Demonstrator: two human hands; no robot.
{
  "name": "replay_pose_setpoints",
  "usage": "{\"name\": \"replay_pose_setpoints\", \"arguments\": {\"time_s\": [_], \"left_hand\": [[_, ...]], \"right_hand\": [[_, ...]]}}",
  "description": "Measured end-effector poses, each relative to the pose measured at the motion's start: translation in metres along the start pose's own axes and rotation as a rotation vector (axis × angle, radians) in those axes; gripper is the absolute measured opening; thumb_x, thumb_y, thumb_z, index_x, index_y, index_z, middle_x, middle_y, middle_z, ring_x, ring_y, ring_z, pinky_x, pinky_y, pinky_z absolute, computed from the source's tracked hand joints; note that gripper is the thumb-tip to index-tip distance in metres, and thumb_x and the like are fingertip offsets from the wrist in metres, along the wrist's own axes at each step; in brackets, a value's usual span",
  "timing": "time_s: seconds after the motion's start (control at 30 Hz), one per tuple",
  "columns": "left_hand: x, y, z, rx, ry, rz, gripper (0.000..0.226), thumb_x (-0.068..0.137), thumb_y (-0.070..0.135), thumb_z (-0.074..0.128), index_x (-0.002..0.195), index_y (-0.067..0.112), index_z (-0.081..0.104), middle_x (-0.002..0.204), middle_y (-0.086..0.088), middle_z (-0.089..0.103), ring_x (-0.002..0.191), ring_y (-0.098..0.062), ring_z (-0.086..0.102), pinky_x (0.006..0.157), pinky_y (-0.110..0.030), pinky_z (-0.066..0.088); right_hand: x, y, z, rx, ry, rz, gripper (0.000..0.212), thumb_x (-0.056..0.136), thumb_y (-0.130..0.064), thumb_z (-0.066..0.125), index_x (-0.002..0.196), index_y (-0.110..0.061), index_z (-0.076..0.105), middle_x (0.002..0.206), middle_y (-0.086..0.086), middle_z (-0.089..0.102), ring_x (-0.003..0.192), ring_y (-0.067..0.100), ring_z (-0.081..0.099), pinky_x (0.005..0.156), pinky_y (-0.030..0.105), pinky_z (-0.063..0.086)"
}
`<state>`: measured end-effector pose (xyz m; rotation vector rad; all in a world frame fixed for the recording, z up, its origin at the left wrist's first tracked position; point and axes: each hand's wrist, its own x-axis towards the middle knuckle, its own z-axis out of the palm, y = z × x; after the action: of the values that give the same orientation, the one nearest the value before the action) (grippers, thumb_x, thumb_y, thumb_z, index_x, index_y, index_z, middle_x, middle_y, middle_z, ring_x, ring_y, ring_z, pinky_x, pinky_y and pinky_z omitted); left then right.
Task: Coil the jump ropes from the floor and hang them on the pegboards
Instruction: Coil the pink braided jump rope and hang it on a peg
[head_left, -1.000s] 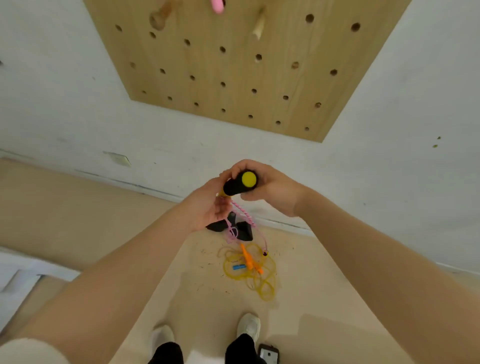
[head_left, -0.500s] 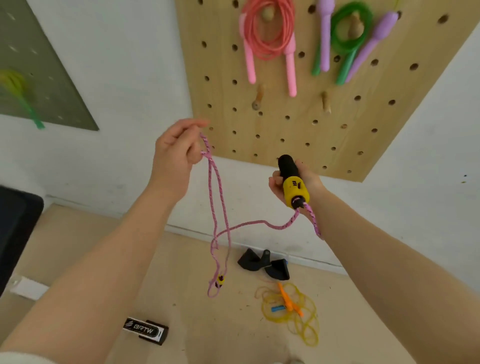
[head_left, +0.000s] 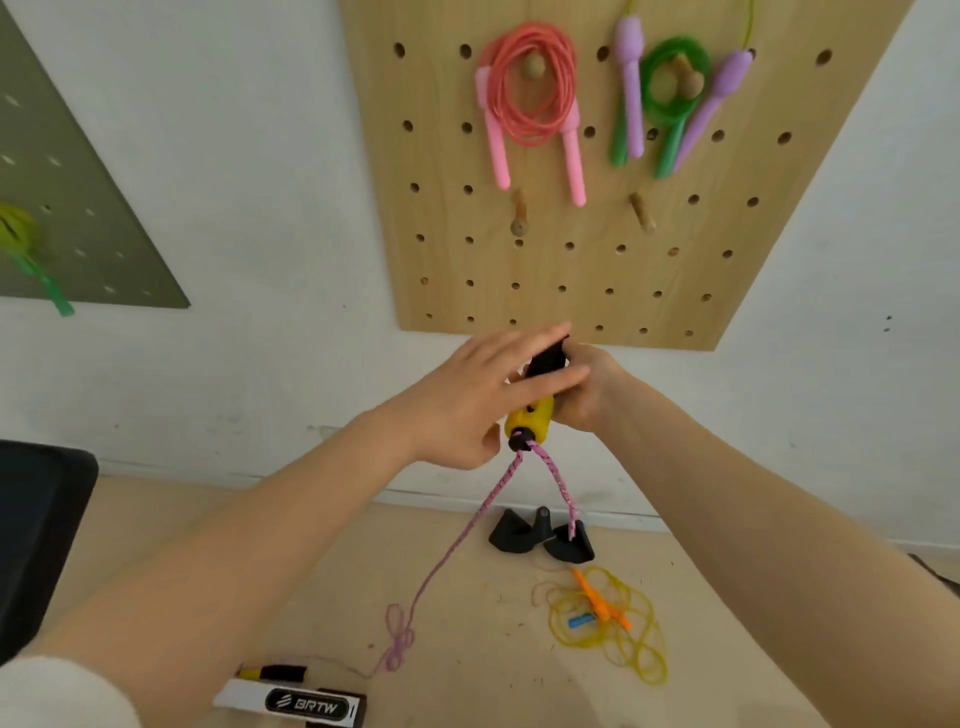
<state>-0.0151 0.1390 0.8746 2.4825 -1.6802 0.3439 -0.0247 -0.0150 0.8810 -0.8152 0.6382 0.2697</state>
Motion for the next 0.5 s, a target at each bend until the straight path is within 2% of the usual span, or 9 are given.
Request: {"name": "replay_pose_setpoints", "arguments": {"time_s": [0.07,0.1,0.17,0.23,0.27,0.33,0.4,0.47,0.5], "left_hand": [[0.004,0.008,0.002,0.127,0.104,0.177,0.079,0.075,0.022,0.066,0.142,0.021,0.023,0.151,-0.005,0.025,0.136,-0.022,0.023,0.114,-0.033,0.014],[0.007,0.012,0.001,0.145,0.182,0.233,0.068,0.079,0.029,0.064,0.137,0.018,0.031,0.143,-0.007,0.041,0.130,-0.022,0.034,0.111,-0.034,0.022],[0.014,0.021,-0.004,0.103,0.351,0.330,0.042,0.086,0.033,0.059,0.122,0.017,0.045,0.110,-0.007,0.065,0.107,-0.022,0.052,0.093,-0.035,0.042],[0.025,0.027,-0.013,0.152,0.433,0.373,0.011,0.091,0.023,0.054,0.098,0.015,0.058,0.078,-0.004,0.063,0.081,-0.023,0.058,0.076,-0.034,0.047],[0.032,0.027,-0.018,0.208,0.458,0.339,0.009,0.090,0.016,0.053,0.085,0.014,0.061,0.069,-0.003,0.059,0.072,-0.023,0.058,0.071,-0.033,0.046],[0.045,0.029,-0.029,0.231,0.473,0.131,0.016,0.080,0.006,0.048,0.068,0.012,0.057,0.058,-0.003,0.053,0.059,-0.022,0.051,0.061,-0.030,0.038],[0.057,0.030,-0.039,0.054,0.497,-0.271,0.019,0.084,0.009,0.041,0.067,0.008,0.049,0.054,-0.003,0.047,0.050,-0.019,0.037,0.054,-0.028,0.025],[0.064,0.018,-0.040,-0.123,0.483,-0.690,0.020,0.094,0.011,0.036,0.077,0.009,0.046,0.059,-0.003,0.046,0.051,-0.017,0.037,0.050,-0.031,0.026],[0.065,0.007,-0.036,-0.241,0.474,-0.881,0.018,0.094,0.009,0.035,0.082,0.011,0.049,0.066,-0.004,0.050,0.057,-0.019,0.044,0.055,-0.032,0.033]], "right_hand": [[-0.007,-0.008,-0.001,-0.068,0.003,-0.012,0.031,0.102,-0.025,0.031,0.086,-0.004,0.047,0.079,0.008,0.050,0.070,0.020,0.052,0.054,0.028,0.042],[-0.009,-0.012,-0.001,-0.115,0.010,-0.012,0.031,0.102,-0.026,0.031,0.084,-0.005,0.046,0.075,0.007,0.048,0.065,0.018,0.049,0.052,0.026,0.041],[-0.012,-0.020,0.002,-0.096,-0.036,0.026,0.033,0.102,-0.031,0.032,0.094,-0.003,0.047,0.074,0.009,0.050,0.063,0.019,0.049,0.048,0.026,0.047],[-0.018,-0.025,0.003,-0.096,-0.187,0.047,0.041,0.101,-0.040,0.030,0.098,-0.004,0.050,0.071,0.012,0.057,0.064,0.021,0.055,0.049,0.026,0.051],[-0.021,-0.027,0.001,-0.156,-0.284,0.040,0.050,0.099,-0.047,0.026,0.101,-0.005,0.052,0.071,0.012,0.063,0.067,0.022,0.061,0.059,0.029,0.052],[-0.024,-0.023,-0.008,-0.277,-0.500,0.017,0.073,0.092,-0.065,0.016,0.116,-0.007,0.053,0.088,0.013,0.071,0.083,0.025,0.068,0.082,0.039,0.050],[-0.023,-0.013,-0.024,-0.381,-0.728,0.052,0.091,0.079,-0.079,0.011,0.120,-0.011,0.055,0.104,0.016,0.068,0.092,0.029,0.067,0.094,0.044,0.046],[-0.020,-0.005,-0.042,-0.529,-0.922,0.137,0.092,0.069,-0.084,0.023,0.112,-0.012,0.061,0.090,0.011,0.069,0.074,0.023,0.066,0.092,0.040,0.048],[-0.019,-0.005,-0.051,-0.661,-0.972,0.152,0.082,0.068,-0.082,0.037,0.103,-0.013,0.063,0.075,0.005,0.065,0.062,0.017,0.060,0.086,0.036,0.051]]}}
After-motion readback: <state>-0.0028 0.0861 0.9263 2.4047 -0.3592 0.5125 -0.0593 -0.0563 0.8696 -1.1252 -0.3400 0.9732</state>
